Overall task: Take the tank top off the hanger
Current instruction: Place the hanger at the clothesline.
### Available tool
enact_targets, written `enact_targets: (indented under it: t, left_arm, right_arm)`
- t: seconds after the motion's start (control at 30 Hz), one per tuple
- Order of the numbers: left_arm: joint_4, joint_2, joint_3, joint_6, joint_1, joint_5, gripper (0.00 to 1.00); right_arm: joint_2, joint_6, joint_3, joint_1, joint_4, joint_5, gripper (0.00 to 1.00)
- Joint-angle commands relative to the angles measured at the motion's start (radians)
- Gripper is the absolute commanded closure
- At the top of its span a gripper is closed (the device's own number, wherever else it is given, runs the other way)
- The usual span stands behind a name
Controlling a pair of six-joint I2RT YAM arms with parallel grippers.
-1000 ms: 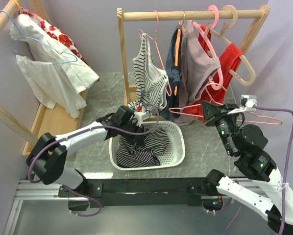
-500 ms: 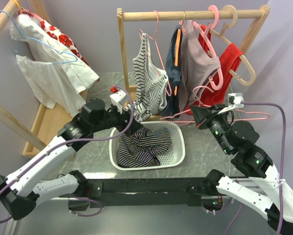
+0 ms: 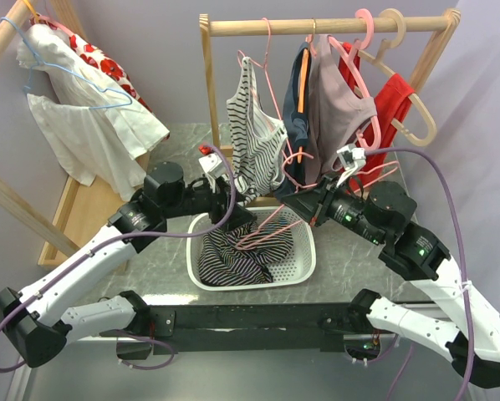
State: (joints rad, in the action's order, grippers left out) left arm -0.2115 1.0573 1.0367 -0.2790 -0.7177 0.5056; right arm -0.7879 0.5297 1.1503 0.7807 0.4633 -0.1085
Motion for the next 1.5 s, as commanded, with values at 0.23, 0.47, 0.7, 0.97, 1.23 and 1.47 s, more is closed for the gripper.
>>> enact_targets:
  t: [0.23, 0.47, 0.7, 0.97, 1.23, 1.47]
  left_arm:
    - [0.296, -0.019, -0.01, -0.095, -0.078, 0.114, 0.2]
    - [0.282, -0.014, -0.02, -0.086, -0.124, 0.085, 0.21]
    - [0.215, -0.079, -0.029, -0.022, -0.124, -0.053, 0.21]
    - [0.251, -0.088, -0.02, -0.045, -0.124, -0.05, 0.21]
    - [0.342, 0.003, -0.016, -0.077, -0.124, 0.066, 0.2]
    - [0.424, 0.039, -0.055, -0.127, -0.134, 0.076, 0.21]
  right_arm:
    - [0.053, 0.262, -0.112, -0.014, -0.281, 0.036, 1.0]
    - [0.055, 0.291, -0.141, -0.057, -0.31, 0.053, 1.0]
    - [0.073, 0.293, -0.178, -0.15, -0.278, 0.01, 1.0]
    - [0.087, 0.283, -0.208, -0.155, -0.256, 0.05, 1.0]
    - [0.11, 0.338, -0.247, -0.162, -0.353, 0.017, 1.0]
    - [0.15, 0.378, -0.273, -0.173, -0.417, 0.017, 1.0]
